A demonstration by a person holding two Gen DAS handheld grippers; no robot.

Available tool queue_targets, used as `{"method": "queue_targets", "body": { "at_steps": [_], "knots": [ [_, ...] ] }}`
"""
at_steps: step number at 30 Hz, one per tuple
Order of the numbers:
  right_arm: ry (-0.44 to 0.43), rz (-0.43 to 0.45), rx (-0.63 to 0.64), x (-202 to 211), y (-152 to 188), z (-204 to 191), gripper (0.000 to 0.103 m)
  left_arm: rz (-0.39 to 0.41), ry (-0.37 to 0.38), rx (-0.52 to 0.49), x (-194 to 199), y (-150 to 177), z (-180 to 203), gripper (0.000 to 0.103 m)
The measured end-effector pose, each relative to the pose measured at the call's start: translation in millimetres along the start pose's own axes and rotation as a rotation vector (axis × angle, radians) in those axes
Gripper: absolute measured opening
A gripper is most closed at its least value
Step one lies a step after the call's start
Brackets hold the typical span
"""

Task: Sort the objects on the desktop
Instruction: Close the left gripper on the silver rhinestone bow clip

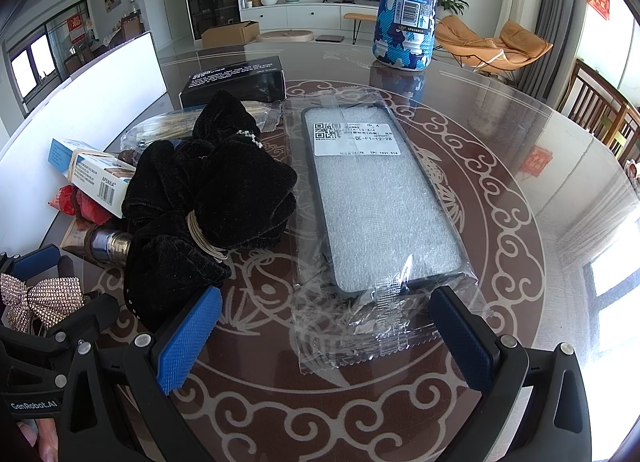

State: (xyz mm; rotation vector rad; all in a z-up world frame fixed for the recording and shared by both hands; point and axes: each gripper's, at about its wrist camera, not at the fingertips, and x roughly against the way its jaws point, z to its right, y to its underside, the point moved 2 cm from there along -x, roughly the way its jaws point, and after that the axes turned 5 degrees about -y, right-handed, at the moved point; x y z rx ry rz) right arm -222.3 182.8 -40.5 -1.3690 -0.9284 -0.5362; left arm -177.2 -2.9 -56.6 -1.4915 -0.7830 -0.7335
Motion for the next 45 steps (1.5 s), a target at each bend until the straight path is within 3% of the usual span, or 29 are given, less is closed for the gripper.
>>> {"method": "queue_targets", "body": {
  "at_steps": [36, 45],
  "knots": [
    [0.0, 0.0, 0.0, 0.8, 0.6, -0.5, 0.103, 0.005, -0.003, 0.006, 0.9, 1.6, 0.3, 0.103],
    [0.0, 0.0, 0.0, 0.4, 0.4, -0.6, 0.103, 0.005, -0.05, 0.058, 3.9, 7.3, -1.6, 0.103]
  ]
}}
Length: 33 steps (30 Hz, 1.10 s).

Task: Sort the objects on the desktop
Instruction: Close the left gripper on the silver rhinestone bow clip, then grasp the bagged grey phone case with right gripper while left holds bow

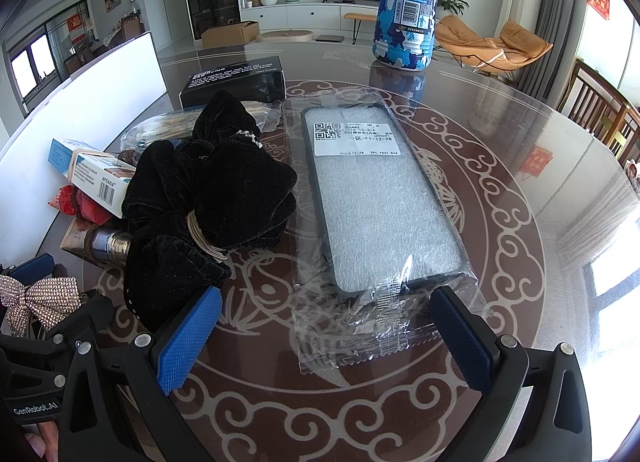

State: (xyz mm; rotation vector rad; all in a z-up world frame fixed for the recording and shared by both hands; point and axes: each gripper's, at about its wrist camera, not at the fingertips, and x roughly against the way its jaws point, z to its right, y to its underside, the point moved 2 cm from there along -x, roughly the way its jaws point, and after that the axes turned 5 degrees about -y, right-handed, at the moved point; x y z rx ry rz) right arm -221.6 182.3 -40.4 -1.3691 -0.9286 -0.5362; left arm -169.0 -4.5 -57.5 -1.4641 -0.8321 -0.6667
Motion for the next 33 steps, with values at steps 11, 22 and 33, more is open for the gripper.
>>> {"method": "queue_targets", "body": {
  "at_steps": [11, 22, 33],
  "knots": [
    [0.0, 0.0, 0.0, -1, 0, 0, 0.103, 0.003, -0.001, 0.011, 1, 1, 0, 0.103],
    [0.0, 0.0, 0.0, -1, -1, 0, 0.103, 0.007, -0.002, 0.009, 1, 0, 1, 0.103],
    [-0.044, 0.027, 0.127, 40, -2, 40, 0.103, 0.022, 0.024, 0.036, 5, 3, -5, 0.103]
  ]
}}
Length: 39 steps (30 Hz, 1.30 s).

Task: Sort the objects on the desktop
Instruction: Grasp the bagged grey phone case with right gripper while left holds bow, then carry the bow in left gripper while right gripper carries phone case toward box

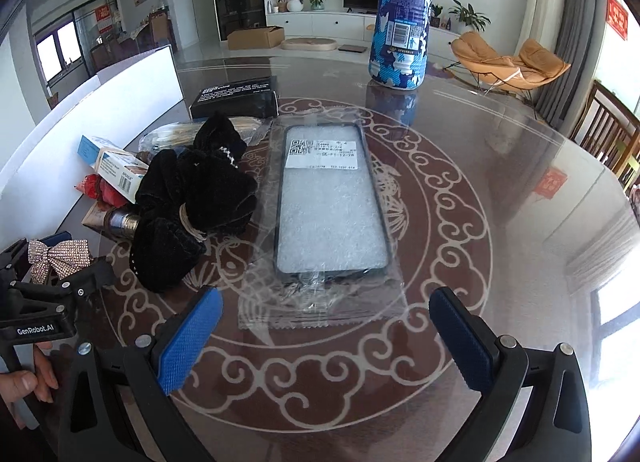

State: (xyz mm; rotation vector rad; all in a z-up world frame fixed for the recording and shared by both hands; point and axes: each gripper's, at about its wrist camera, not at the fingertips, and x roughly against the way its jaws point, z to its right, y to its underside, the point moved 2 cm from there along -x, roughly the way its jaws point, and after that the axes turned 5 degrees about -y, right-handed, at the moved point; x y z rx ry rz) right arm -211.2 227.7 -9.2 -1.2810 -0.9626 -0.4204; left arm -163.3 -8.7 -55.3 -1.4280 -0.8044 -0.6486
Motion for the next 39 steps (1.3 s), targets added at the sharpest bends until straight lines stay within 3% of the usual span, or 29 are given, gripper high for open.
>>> {"method": "queue_targets", "body": {
  "at_steps": [2, 5, 9, 12, 14, 15, 16, 21, 26, 29, 34, 39],
  "knots": [
    [0.016, -0.052, 0.084, -19, -18, 3, 0.103, -0.004, -0.011, -0.02, -1, 1, 3, 0.103],
    [-0.074, -0.155, 0.072, -55, -41, 12, 0.103, -0.009, -0.019, -0.035, -2, 1, 6, 0.103],
    [-0.113, -0.137, -0.001, -80, -65, 25, 0.103, -0.009, -0.021, -0.036, -2, 1, 7, 0.103],
    [-0.096, -0.125, 0.04, -87, -68, 20, 0.103, -0.009, -0.019, -0.038, -3, 0, 7, 0.103],
    [-0.092, -0.103, 0.046, -81, -63, 17, 0.096, -0.009, -0.019, -0.038, -3, 0, 7, 0.103],
    [-0.096, -0.09, 0.051, -76, -60, 15, 0.082, -0.009, -0.019, -0.038, -4, 0, 7, 0.103],
    [-0.094, -0.081, 0.057, -70, -56, 14, 0.076, -0.01, -0.019, -0.038, -4, 0, 7, 0.103],
    [-0.106, -0.072, 0.058, -32, -7, 8, 0.076, -0.009, -0.02, -0.038, -3, 0, 6, 0.103],
    [-0.064, -0.039, -0.003, 27, 69, 8, 0.076, -0.011, -0.014, -0.045, -2, 4, 8, 0.103],
    [-0.035, -0.004, -0.027, 48, 98, 9, 0.077, -0.016, -0.004, -0.059, 3, 10, 10, 0.103],
    [-0.04, -0.026, -0.036, 46, 96, 9, 0.096, -0.043, 0.003, -0.075, 10, 18, 8, 0.103],
    [-0.034, -0.035, -0.029, 44, 96, 7, 0.098, -0.067, -0.005, -0.07, 10, 17, 7, 0.103]
  ]
}}
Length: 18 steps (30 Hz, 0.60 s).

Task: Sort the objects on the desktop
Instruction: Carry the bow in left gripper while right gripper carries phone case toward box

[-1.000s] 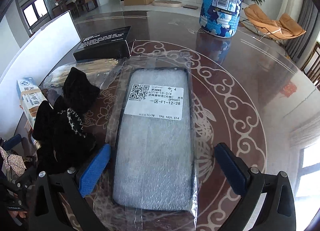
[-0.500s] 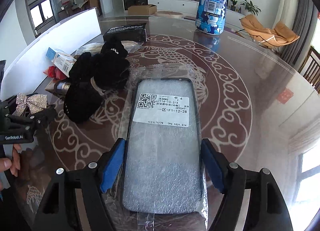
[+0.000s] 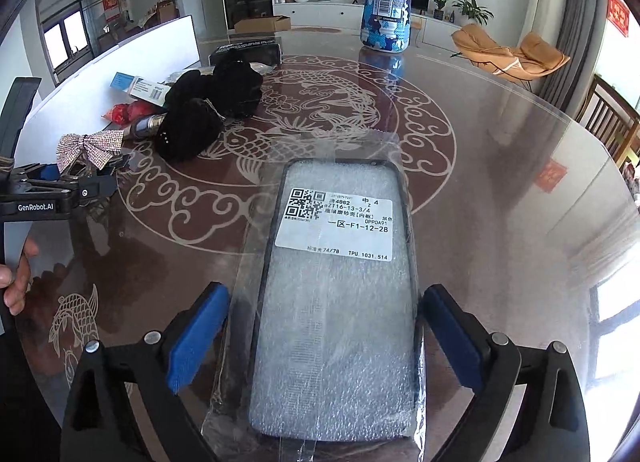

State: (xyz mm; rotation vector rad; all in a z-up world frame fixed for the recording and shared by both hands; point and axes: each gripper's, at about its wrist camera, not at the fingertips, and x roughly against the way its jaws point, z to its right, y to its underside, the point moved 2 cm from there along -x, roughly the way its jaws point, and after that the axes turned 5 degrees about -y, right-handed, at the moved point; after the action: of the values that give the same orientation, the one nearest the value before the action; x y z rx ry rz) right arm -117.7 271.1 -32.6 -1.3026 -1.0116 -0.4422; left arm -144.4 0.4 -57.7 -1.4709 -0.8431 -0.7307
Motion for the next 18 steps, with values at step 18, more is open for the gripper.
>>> {"method": "queue_targets", "body": {
  "at_steps": [18],
  "knots": [
    [0.01, 0.002, -0.013, 0, 0, 3, 0.099, -0.048, 0.154, -0.092, 33, 29, 21, 0.073]
  ]
}}
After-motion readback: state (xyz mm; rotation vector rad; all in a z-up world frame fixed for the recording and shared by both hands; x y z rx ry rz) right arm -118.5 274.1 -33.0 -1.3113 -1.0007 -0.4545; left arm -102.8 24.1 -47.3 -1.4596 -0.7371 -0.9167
